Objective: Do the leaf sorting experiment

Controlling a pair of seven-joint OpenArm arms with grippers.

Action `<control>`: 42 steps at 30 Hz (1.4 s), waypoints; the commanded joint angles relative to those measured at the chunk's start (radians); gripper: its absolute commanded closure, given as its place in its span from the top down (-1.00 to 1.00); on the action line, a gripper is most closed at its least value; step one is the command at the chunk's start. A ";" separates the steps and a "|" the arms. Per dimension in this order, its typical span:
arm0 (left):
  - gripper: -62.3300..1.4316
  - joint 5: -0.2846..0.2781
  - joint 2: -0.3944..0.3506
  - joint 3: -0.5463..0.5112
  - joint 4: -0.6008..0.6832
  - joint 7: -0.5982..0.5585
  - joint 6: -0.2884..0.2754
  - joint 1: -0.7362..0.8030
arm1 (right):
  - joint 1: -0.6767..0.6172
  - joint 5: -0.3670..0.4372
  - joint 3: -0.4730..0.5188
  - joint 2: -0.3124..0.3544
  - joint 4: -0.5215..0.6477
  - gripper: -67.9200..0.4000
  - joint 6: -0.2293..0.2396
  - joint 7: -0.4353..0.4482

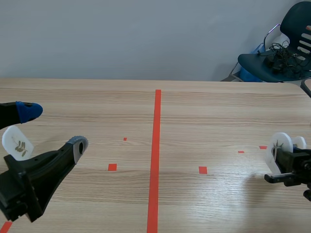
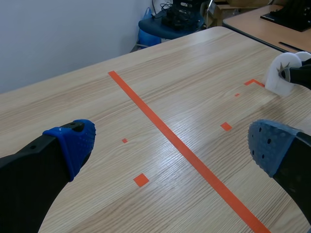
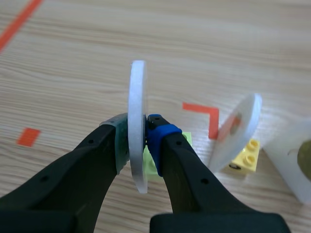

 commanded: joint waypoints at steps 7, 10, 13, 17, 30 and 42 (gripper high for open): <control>1.00 -0.006 0.005 -0.004 0.018 -0.014 -0.002 -0.003 | 0.081 0.011 0.008 0.000 -0.121 -0.80 -0.025 0.090; 1.00 -0.006 0.005 -0.004 0.018 -0.014 -0.002 -0.003 | 0.080 0.007 0.013 0.000 -0.126 -0.80 -0.061 0.094; 1.00 -0.006 0.005 -0.004 0.018 -0.014 -0.002 -0.003 | 0.074 0.003 0.017 0.000 -0.126 -0.73 -0.117 0.093; 1.00 -0.006 0.005 -0.004 0.018 -0.014 -0.002 -0.003 | 0.072 -0.015 0.018 0.002 -0.126 -0.44 -0.127 0.093; 1.00 -0.006 0.005 -0.004 0.018 -0.014 -0.002 -0.003 | 0.064 -0.042 0.085 0.015 -0.009 0.14 0.044 0.134; 1.00 -0.006 0.005 -0.004 0.018 -0.014 -0.002 -0.003 | -0.200 0.151 0.246 0.048 0.562 0.89 0.083 -0.192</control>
